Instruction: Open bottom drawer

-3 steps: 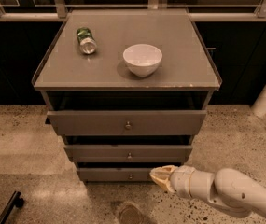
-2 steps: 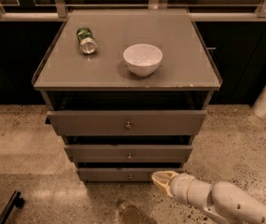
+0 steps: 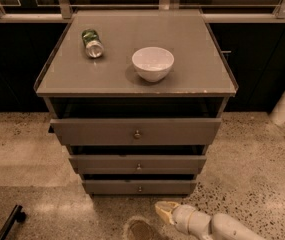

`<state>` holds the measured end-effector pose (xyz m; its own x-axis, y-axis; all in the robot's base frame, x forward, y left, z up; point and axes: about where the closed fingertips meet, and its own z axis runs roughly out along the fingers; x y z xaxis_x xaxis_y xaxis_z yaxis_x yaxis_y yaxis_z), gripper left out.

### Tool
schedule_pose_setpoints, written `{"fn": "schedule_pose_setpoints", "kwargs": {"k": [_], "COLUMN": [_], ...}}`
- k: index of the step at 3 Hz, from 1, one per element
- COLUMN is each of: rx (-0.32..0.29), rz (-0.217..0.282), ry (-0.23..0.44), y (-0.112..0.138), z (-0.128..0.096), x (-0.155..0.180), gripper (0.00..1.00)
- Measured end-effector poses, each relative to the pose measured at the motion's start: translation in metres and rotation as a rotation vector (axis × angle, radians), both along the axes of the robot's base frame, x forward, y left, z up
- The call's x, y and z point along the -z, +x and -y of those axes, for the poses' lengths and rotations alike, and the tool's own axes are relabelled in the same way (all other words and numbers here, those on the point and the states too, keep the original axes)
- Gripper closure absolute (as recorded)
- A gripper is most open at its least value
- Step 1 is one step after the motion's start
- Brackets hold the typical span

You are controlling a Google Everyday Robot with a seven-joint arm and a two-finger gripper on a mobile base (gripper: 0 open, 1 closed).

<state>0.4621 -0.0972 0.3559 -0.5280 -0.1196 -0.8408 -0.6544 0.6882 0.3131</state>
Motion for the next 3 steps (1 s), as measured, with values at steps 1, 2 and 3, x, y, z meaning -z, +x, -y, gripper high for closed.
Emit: {"fn": "schedule_pose_setpoints", "kwargs": {"k": [1, 2, 3], "rx": [0.006, 0.006, 0.046], "rz": [-0.03, -0.03, -0.015], "ry": [0.037, 0.037, 0.065], "y": [-0.009, -0.009, -0.008], "z": [-0.012, -0.012, -0.004], "x": [0.019, 0.019, 0.04], "gripper": [1.0, 1.0, 1.0]}}
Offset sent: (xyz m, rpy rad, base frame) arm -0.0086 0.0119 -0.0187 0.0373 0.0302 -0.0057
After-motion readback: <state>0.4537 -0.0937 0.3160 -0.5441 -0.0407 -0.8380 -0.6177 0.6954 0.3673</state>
